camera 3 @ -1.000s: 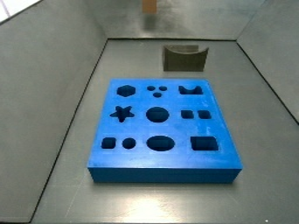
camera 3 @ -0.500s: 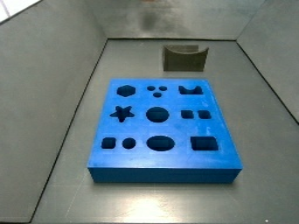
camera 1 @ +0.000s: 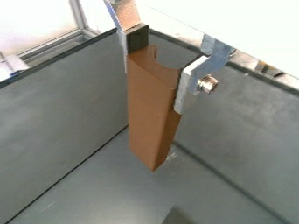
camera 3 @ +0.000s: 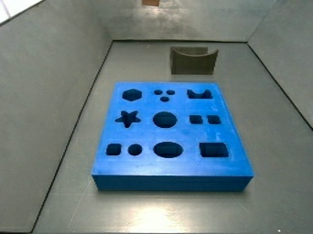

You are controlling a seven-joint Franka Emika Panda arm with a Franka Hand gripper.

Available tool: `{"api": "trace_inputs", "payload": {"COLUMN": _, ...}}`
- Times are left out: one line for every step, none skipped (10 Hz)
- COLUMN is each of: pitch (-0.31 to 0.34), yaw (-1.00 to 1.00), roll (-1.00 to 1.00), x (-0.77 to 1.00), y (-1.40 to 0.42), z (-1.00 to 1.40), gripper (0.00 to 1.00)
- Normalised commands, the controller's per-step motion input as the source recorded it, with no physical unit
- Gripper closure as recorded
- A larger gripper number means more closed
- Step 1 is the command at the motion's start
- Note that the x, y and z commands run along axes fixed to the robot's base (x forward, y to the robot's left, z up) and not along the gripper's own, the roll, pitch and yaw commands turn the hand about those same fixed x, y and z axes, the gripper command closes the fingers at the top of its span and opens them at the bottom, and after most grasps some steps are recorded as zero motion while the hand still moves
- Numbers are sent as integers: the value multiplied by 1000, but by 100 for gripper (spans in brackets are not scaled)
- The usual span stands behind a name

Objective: Pick up the arch object. Move up. Move to above the board. Insert the arch object.
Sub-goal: Move to above the board.

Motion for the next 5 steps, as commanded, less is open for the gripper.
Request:
{"api": "trace_inputs", "payload": {"pitch": 5, "yaw": 14, "roll": -1, "x": -36, "y": -1000, "z": 100, "gripper": 100}}
{"api": "trace_inputs", "payload": {"pitch": 10, "yaw": 11, "roll": -4, "x": -34, "y": -1000, "z": 101, "gripper": 100}}
{"api": "trace_inputs", "payload": {"pitch": 10, "yaw": 8, "roll": -6, "x": -35, "y": -1000, "z": 104, "gripper": 100}}
{"api": "trace_inputs", "payload": {"pitch": 3, "yaw": 9, "roll": -12, "x": -38, "y": -1000, "z": 104, "gripper": 100}}
{"api": "trace_inputs", "payload": {"pitch": 1, "yaw": 8, "roll": -10, "x": -39, "y": -1000, "z": 104, "gripper": 100}}
